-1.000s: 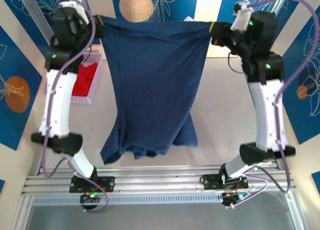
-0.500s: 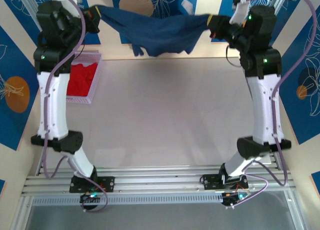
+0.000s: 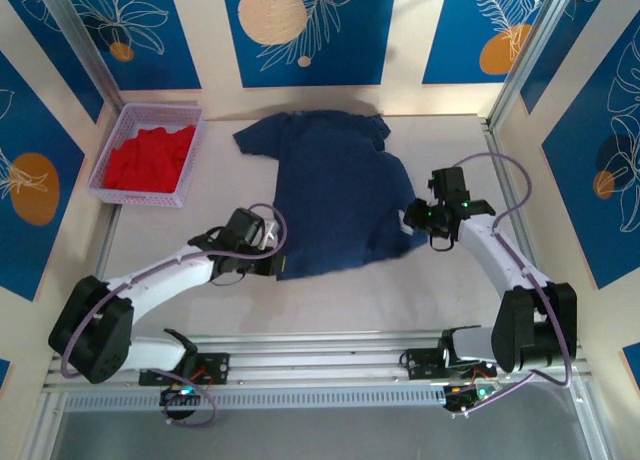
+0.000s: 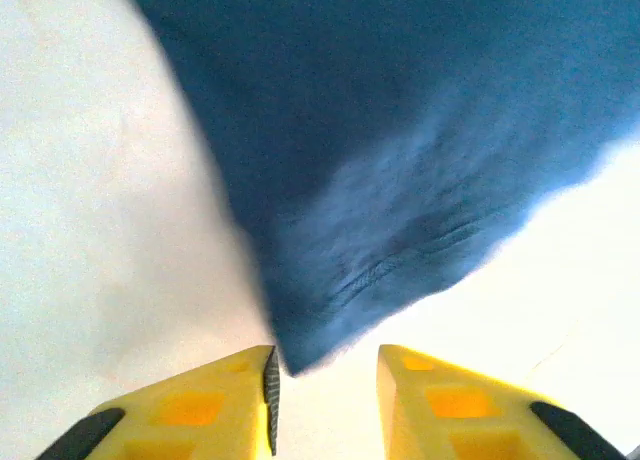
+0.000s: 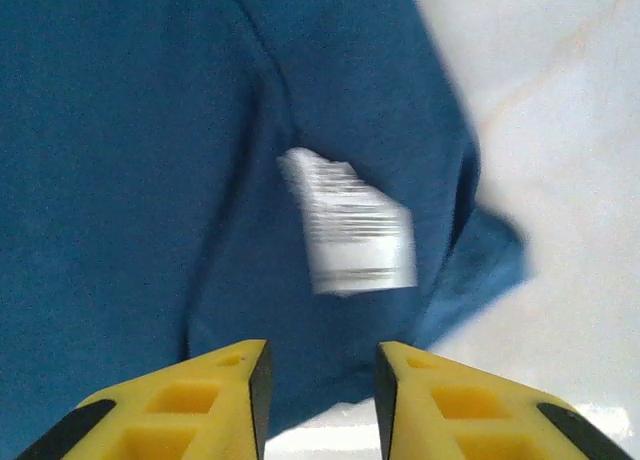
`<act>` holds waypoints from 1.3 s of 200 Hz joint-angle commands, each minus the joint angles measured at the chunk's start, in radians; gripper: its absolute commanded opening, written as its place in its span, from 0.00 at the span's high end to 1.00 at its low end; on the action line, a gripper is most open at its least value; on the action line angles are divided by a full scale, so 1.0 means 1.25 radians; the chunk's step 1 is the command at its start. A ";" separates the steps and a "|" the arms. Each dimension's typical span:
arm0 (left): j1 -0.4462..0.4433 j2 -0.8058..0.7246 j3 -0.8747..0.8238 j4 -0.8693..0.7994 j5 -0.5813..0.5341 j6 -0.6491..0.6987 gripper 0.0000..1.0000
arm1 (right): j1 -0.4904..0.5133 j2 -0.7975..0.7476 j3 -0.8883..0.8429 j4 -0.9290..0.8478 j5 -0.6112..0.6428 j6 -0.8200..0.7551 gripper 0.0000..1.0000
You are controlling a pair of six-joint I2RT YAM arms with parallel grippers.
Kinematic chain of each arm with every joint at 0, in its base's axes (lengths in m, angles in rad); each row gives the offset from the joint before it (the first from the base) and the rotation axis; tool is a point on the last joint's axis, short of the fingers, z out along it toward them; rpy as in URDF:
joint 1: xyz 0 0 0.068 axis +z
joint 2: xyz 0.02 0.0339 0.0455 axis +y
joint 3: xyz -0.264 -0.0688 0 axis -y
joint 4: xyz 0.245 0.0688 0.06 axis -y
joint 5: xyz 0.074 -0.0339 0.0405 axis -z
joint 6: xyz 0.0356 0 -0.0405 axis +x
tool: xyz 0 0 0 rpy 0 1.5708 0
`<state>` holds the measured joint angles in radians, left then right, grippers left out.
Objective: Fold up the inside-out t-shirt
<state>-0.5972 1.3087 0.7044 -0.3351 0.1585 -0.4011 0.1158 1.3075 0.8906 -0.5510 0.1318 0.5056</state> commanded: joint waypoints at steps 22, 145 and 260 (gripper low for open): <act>-0.067 -0.006 0.084 0.086 -0.065 0.101 0.44 | 0.013 0.011 0.026 0.039 -0.052 -0.014 0.59; -0.413 0.507 0.474 0.106 -0.122 0.516 0.41 | -0.142 0.013 0.070 0.025 -0.159 -0.023 0.58; -0.398 0.582 0.516 0.139 -0.142 0.489 0.93 | -0.127 -0.052 0.022 -0.004 -0.178 -0.024 0.58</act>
<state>-1.1145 2.0651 1.3537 -0.1684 -0.0536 0.2405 -0.0582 1.2957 0.9325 -0.5213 -0.0612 0.4789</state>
